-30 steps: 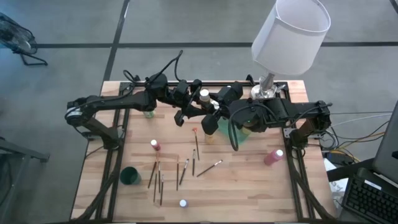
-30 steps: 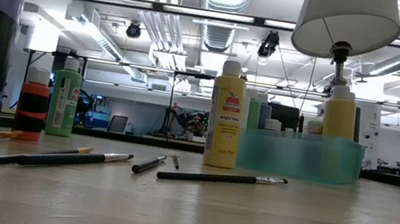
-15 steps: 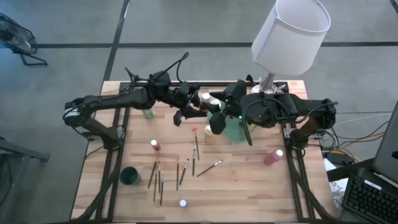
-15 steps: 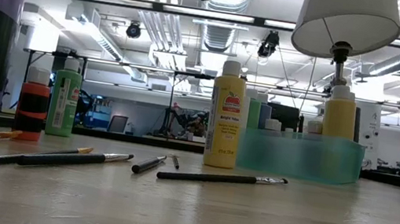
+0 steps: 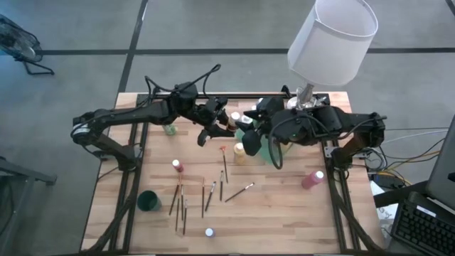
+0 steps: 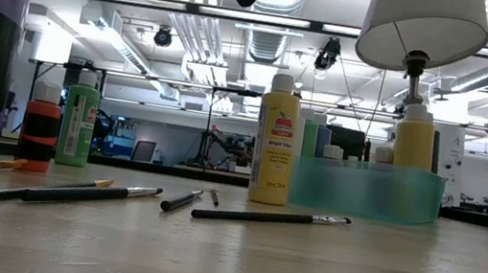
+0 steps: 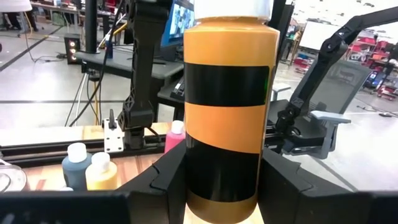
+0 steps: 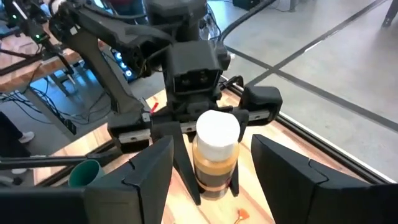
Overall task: Pick & Place Paint Supplies
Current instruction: Put the small yellow paint bottle into the green bin
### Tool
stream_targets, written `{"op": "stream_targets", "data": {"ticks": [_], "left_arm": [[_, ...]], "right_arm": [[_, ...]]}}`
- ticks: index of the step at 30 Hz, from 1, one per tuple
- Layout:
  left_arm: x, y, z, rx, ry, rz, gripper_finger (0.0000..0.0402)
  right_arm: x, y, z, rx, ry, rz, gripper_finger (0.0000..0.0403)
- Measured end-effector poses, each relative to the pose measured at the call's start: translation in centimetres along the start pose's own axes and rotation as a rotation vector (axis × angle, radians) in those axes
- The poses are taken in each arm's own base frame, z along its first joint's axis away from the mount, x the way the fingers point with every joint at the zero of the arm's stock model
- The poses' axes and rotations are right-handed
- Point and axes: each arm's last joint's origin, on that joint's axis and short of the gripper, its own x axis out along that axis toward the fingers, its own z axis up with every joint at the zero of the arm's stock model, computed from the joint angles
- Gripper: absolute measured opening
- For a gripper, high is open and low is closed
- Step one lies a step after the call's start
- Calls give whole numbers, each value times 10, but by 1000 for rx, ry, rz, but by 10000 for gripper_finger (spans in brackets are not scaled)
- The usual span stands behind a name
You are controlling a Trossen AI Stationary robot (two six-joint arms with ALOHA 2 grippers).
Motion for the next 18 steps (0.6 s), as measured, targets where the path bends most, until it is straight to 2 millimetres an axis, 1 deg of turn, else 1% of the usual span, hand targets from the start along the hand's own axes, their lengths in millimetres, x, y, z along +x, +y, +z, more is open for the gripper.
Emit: {"op": "stream_targets", "data": {"ticks": [5,12,18], "left_arm": [[0,0,0,4,0,0,152],[0,0,0,17,-3,4,152],[0,0,0,17,-2,4,152]], "right_arm": [[2,1,1,15,-16,8,203],[16,-2,-4,21,-21,-18,214],[20,-6,-2,46,-27,-39,211]]}}
